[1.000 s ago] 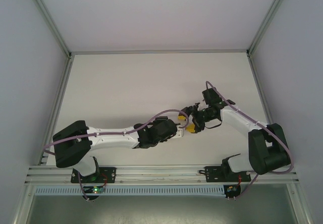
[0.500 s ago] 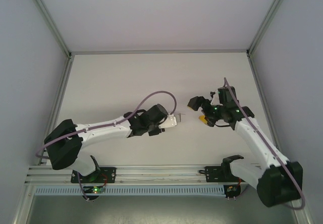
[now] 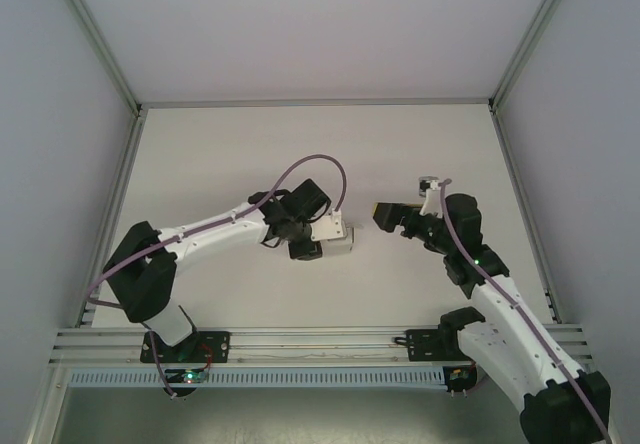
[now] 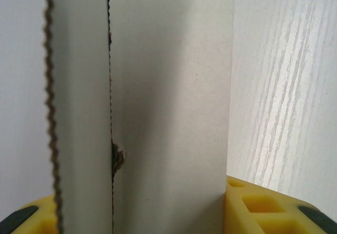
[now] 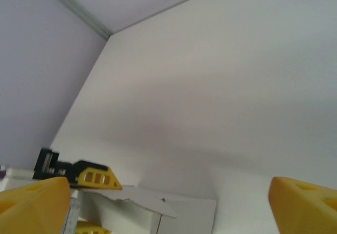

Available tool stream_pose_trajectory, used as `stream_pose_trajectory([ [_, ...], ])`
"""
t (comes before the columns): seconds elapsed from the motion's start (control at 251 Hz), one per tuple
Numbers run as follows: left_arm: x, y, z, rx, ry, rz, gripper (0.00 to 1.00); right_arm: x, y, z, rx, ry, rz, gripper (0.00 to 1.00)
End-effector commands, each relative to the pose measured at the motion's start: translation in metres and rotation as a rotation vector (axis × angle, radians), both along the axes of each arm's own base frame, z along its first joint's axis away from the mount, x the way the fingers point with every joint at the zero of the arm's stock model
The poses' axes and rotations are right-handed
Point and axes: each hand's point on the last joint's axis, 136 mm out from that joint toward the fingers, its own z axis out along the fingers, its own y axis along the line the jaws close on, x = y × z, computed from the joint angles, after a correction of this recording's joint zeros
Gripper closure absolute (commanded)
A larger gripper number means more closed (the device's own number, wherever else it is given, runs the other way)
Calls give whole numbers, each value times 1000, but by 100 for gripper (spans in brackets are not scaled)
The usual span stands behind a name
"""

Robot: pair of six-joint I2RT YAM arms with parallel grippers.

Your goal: Assemble paper box

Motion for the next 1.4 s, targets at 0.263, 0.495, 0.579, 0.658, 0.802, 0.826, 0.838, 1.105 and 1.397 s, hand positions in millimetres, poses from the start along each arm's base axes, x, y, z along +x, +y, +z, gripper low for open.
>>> stream_pose_trajectory([
  [0.263,-18,9,-27,72,183,-37,55,-2,37,-29,-94,-36,240,30],
  [0.495,-16,9,-27,59,215,-37,55,-4,54,-42,-145,-52,365,34],
  [0.579,-16,9,-28,53,221,-43,54,-9,62,-43,-144,-77,439,38],
  [0.658,-15,9,-28,53,225,-43,54,-13,67,-45,-155,-102,492,39],
  [0.802,-14,10,-28,60,224,-37,54,-13,70,-46,-180,-120,512,46],
  [0.826,-15,10,-27,58,226,-40,54,-13,70,-45,-183,-125,517,47],
  [0.838,-15,10,-28,60,228,-39,54,-14,71,-45,-184,-126,520,47],
  [1.105,-15,9,-27,63,235,-36,53,-9,63,-45,-269,-136,467,56],
  [1.397,-13,8,-24,49,220,-25,53,-14,69,-51,-279,2,453,84],
])
